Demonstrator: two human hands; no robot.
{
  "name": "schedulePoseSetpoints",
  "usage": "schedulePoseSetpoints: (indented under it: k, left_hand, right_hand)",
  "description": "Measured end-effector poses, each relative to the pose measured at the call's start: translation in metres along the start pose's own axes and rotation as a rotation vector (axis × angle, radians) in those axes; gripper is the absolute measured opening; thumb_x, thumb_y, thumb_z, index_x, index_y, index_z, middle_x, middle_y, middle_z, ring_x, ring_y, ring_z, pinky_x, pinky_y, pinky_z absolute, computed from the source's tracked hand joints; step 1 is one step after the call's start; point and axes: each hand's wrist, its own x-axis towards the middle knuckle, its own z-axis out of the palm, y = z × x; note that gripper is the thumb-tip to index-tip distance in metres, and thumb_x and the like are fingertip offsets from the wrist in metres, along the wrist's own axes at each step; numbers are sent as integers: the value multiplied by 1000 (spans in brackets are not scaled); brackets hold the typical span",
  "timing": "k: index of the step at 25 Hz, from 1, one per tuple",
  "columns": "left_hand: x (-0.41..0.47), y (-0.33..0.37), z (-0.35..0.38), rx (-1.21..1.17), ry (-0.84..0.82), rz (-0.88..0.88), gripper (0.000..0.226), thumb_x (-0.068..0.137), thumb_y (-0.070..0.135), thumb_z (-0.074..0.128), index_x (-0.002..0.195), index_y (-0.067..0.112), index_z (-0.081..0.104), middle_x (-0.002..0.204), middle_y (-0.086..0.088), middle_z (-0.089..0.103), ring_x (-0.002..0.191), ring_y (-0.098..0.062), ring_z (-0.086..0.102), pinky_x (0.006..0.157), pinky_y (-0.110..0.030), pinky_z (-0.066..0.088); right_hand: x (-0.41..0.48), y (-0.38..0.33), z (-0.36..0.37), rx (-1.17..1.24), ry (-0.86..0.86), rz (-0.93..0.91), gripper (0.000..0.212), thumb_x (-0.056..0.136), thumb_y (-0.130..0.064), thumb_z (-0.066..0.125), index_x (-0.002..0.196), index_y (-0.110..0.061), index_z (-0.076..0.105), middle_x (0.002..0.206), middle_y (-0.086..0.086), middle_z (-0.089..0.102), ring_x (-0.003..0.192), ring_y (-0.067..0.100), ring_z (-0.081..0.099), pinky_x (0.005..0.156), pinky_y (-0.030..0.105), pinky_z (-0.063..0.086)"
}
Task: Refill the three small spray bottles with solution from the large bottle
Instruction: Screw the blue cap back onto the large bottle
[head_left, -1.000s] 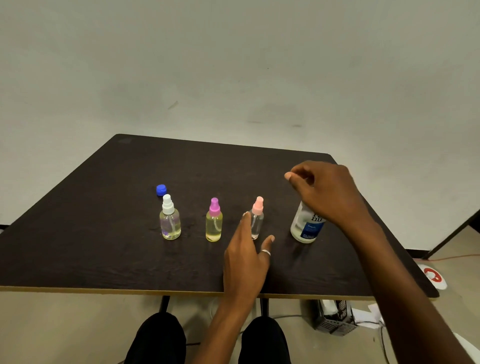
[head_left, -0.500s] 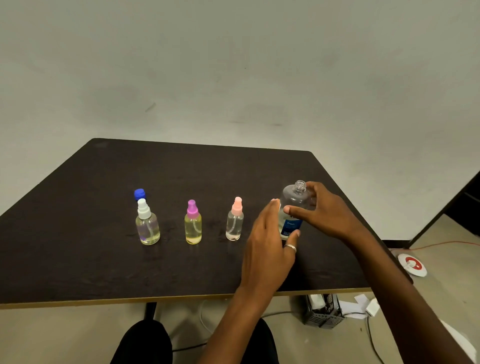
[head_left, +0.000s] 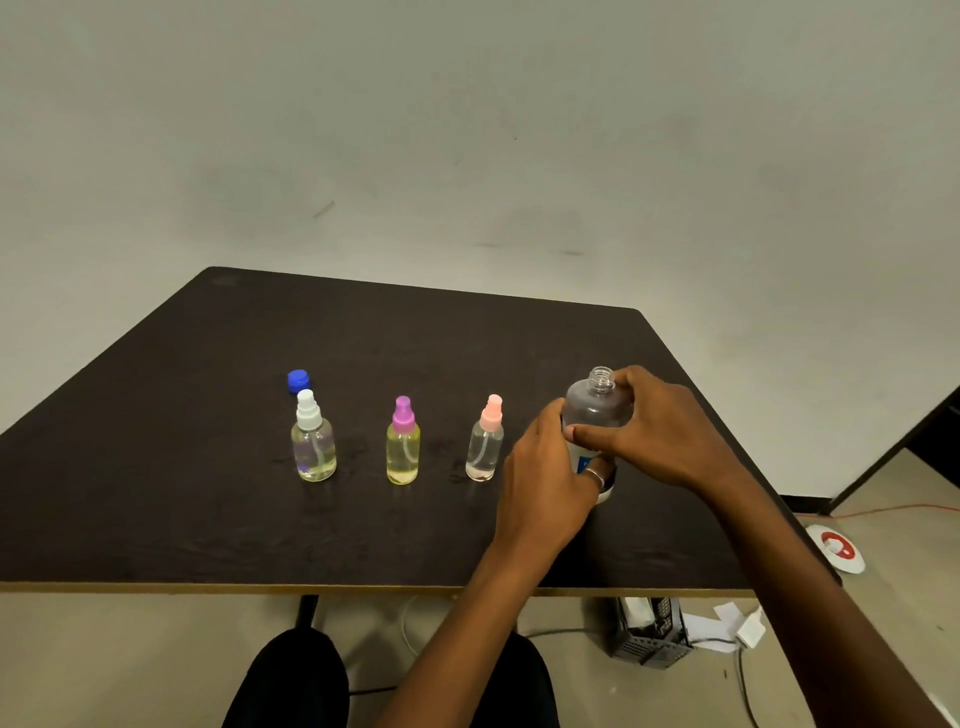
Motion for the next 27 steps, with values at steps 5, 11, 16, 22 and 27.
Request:
schedulePoseSetpoints:
  k: [5,11,16,22,27]
  left_hand:
    - [-46,11,-64,-59,203,-28,72,79,43,78,140,34,43,133,16,58,122,6,53,94,-19,50]
    - [-73,5,-174,105,480,-38,73,71,36,86,135,33,51,118,18,63,103,0,60,82,-16,50]
    - [-59,-28,-238,175,625,-80,75,71,39,86,137,26,52,121,12,63,108,-6,60,87,-20,49]
    - [-27,-87,-261,136,649,-141,73,73,36,85,137,28,51,126,6,65,109,-7,60,84,-18,49]
    - [-14,-125,-260,114,598,-197,71,74,29,85,136,26,51,126,5,65,111,-7,59,82,-12,44]
  right_hand:
    - [-9,-79,-16,7,-155,-177,71,59,-70,73,114,-28,54,100,-12,64,79,4,62,65,15,50]
    - [-4,-195,9,68,-253,-388,65,60,-70,72,109,-32,52,94,-16,63,78,1,62,67,22,54]
    - [35,-268,44,32,-304,-505,54,58,-63,77,93,-26,58,83,-11,63,74,7,59,63,29,50]
    - [87,-304,104,-118,-384,-538,52,58,-58,79,85,-18,59,77,-4,65,67,13,63,54,29,47]
    - [108,-301,143,-155,-473,-487,49,59,-51,83,82,-15,58,78,1,65,67,16,65,50,25,43]
